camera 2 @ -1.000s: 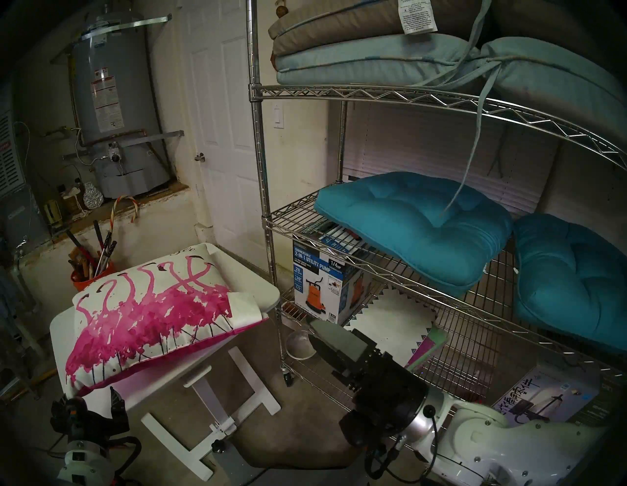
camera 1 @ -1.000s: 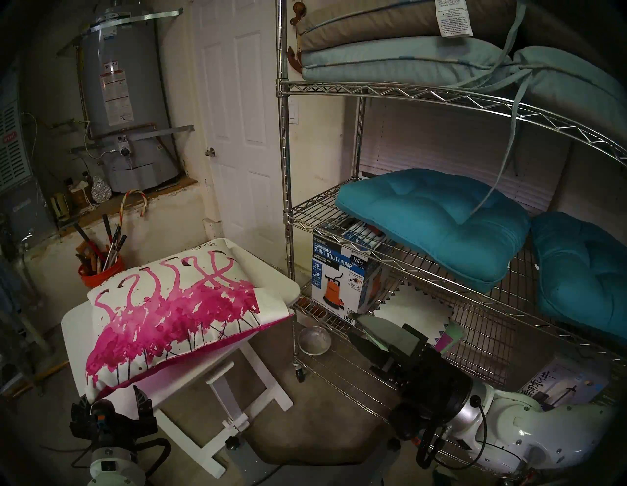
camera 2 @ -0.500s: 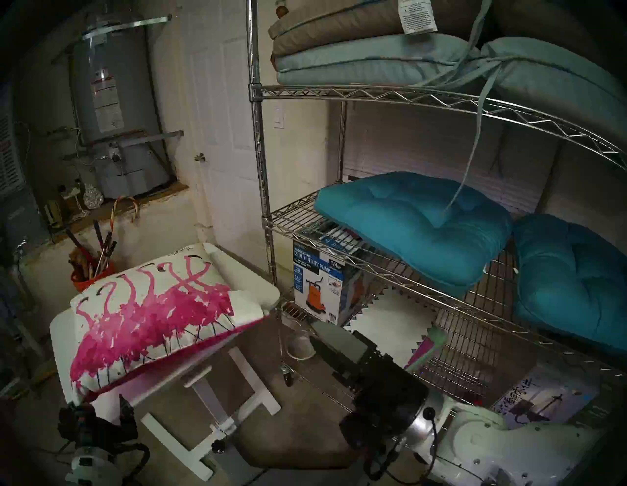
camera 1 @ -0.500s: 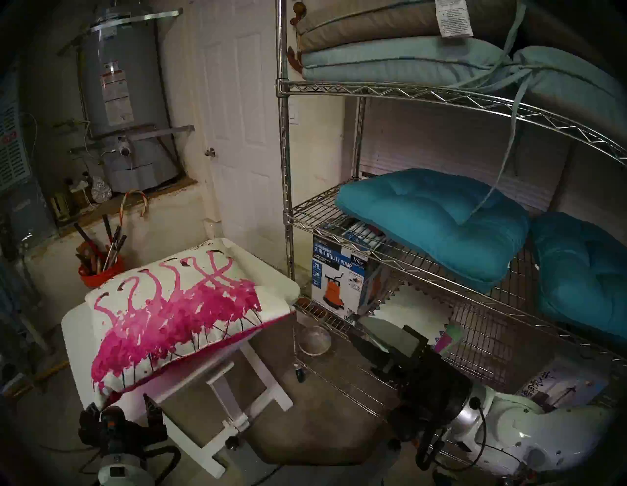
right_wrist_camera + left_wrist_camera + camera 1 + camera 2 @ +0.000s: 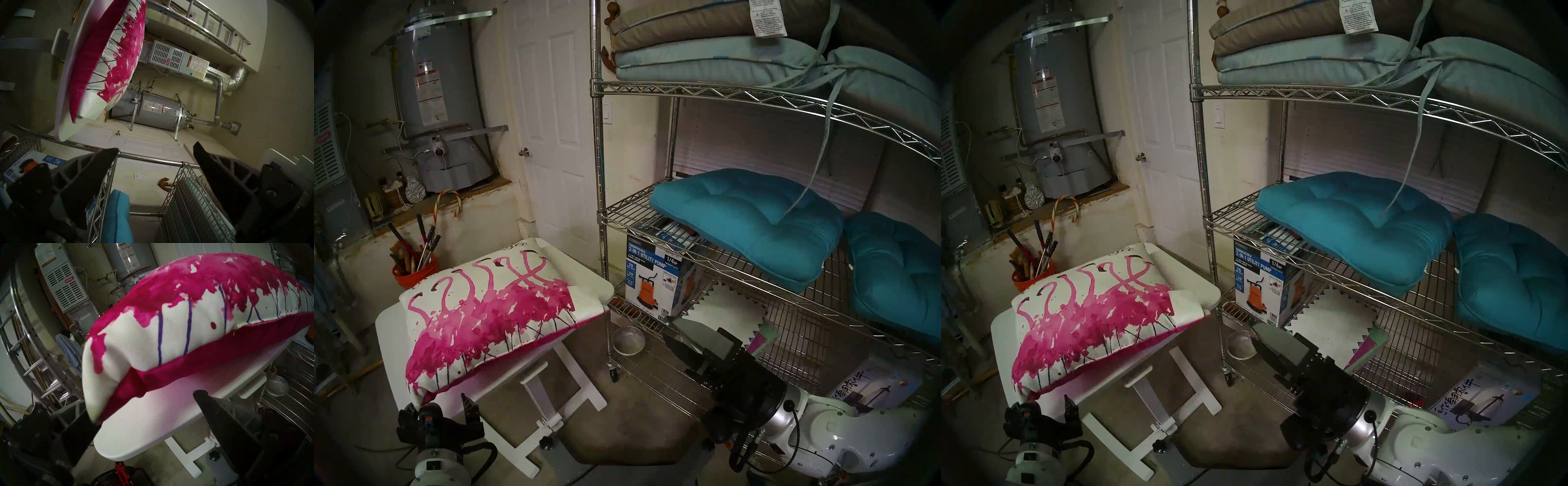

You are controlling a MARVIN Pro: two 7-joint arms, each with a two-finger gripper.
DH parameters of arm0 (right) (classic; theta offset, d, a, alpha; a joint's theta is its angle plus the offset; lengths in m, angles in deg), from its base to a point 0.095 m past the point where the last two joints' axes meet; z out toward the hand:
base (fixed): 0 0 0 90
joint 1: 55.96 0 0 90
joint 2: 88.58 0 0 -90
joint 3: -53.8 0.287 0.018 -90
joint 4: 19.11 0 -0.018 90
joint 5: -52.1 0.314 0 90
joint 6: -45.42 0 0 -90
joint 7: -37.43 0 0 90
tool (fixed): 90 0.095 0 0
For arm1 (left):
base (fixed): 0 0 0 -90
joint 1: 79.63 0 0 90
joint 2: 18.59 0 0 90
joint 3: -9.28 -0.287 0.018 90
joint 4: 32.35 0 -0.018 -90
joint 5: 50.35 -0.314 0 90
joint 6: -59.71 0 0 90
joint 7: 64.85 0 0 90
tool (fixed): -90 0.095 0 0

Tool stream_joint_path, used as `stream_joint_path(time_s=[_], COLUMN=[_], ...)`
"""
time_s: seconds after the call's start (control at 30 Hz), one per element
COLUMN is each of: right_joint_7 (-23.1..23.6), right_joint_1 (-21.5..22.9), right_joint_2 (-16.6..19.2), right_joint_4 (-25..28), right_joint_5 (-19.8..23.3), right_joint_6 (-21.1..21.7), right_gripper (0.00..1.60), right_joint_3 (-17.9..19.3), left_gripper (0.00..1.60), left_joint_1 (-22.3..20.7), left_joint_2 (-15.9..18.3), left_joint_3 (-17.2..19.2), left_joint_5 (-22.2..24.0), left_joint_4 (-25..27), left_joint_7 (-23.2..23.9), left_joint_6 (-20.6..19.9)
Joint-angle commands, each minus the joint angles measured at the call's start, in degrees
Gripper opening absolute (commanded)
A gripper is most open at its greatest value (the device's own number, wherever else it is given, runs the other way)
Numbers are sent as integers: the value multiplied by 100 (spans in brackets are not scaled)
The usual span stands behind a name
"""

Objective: Take cushion off the shelf

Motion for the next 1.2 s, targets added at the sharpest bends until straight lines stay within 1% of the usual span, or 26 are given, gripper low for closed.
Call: stream_joint_path(time_s=[0.0,0.17,0.23,0.43,0.63,0.73,0.77,0.8,0.87,0.9,0.93,0.97,1.17], right_joint_7=[-53,-82,-87,-110,-107,-107,-110,-117,-126,-130,-134,-140,-214], right_joint_1=[-85,-168,-180,-237,-278,-287,-293,-304,-320,-325,-331,-339,-415], right_joint_2=[79,174,189,269,306,315,320,335,351,351,355,357,401], right_joint_4=[161,211,216,237,276,275,274,279,286,282,281,276,254], right_joint_5=[-1,5,8,21,5,-1,0,10,24,27,30,35,93], right_joint_6=[89,166,175,209,227,231,237,248,270,278,283,291,357], right_gripper=[160,160,160,160,160,160,160,160,160,160,160,160,160], right_joint_3=[43,94,103,149,154,157,160,171,189,192,197,201,240], left_gripper=[160,160,160,160,160,160,160,160,160,160,160,160,160], left_joint_1=[-264,-450,-471,-676,-822,-954,-1012,-1046,-1151,-1204,-1257,-1339,-1756], left_joint_2=[60,41,40,-1,-6,41,108,123,179,261,289,303,497], left_joint_3=[-245,-468,-492,-705,-840,-988,-1087,-1136,-1280,-1357,-1424,-1513,-1821], left_joint_5=[-215,-362,-388,-485,-536,-741,-970,-1000,-1235,-1335,-1401,-1561,-2119], left_joint_4=[-239,-565,-588,-884,-1147,-1236,-1274,-1256,-1235,-1212,-1192,-1199,-1182], left_joint_7=[-3,-17,-26,-77,-104,-135,-177,-159,-190,-120,-91,-121,20], left_joint_6=[13,74,75,113,191,224,259,247,229,242,216,194,83])
